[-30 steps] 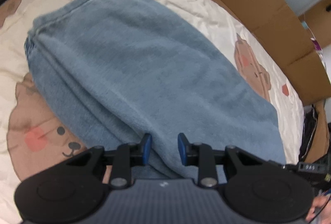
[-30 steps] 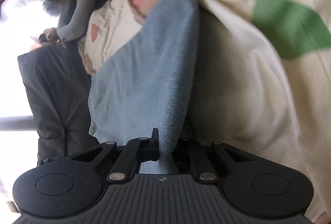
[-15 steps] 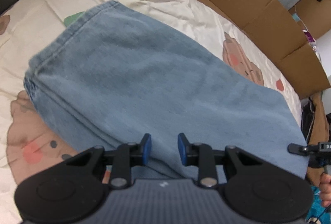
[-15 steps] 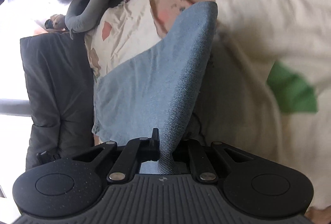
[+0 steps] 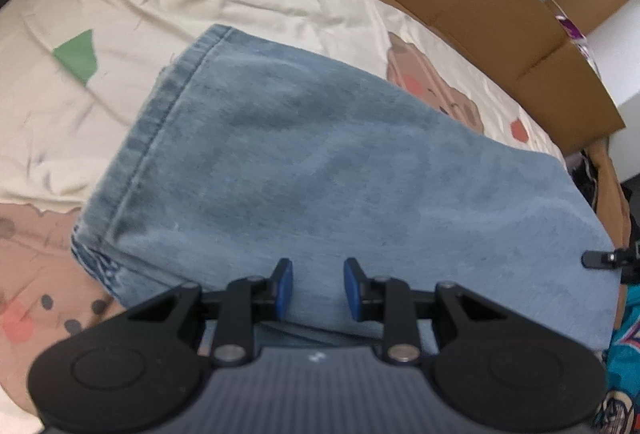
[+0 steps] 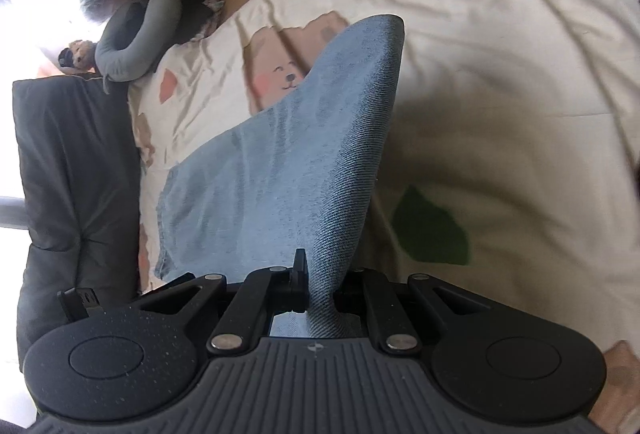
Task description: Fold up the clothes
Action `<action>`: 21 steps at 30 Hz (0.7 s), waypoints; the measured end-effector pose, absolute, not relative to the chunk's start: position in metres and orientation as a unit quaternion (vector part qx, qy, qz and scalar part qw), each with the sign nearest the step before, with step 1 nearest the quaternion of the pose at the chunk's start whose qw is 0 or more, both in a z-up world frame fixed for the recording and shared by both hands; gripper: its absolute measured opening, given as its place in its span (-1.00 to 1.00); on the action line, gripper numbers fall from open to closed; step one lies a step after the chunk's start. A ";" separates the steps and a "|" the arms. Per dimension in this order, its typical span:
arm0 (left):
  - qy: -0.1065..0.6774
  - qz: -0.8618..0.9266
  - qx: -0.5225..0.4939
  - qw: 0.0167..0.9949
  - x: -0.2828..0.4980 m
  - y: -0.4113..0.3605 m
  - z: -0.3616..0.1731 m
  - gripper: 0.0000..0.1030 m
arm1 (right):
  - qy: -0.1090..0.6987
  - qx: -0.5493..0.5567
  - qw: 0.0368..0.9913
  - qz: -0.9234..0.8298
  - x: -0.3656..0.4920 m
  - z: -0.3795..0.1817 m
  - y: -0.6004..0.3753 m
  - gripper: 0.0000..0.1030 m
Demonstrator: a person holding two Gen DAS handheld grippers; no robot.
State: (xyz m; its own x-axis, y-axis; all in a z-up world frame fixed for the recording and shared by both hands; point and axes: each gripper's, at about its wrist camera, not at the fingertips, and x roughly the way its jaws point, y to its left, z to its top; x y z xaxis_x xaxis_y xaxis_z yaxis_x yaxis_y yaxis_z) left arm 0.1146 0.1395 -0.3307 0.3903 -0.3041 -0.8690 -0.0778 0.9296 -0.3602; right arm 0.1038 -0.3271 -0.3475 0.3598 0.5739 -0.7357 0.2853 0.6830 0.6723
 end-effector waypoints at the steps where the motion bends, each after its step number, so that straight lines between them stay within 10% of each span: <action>1: 0.551 -0.077 -0.170 0.814 0.115 0.138 -0.331 -0.43 | 0.559 0.384 0.729 0.097 0.102 -0.347 -0.331 -0.90; 13: 0.576 -0.131 -0.110 0.799 0.119 0.129 -0.305 -0.33 | 0.524 0.491 0.693 0.064 0.060 -0.416 -0.376 -0.81; 18: 0.580 -0.131 -0.108 0.797 0.115 0.129 -0.288 -0.21 | 0.491 0.524 0.691 0.083 0.043 -0.436 -0.385 -0.10; 21: 0.583 -0.126 -0.093 0.797 0.113 0.127 -0.279 -0.21 | 0.487 0.521 0.694 0.093 0.031 -0.438 -0.386 -0.10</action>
State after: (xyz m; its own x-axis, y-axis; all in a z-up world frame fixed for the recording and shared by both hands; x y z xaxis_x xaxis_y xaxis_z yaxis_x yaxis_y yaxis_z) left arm 0.1129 0.1270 -0.2790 0.2890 -0.3095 -0.9059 0.0923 0.9509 -0.2954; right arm 0.0311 -0.3865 -0.4384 0.5074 0.6375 -0.5798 0.3785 0.4395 0.8146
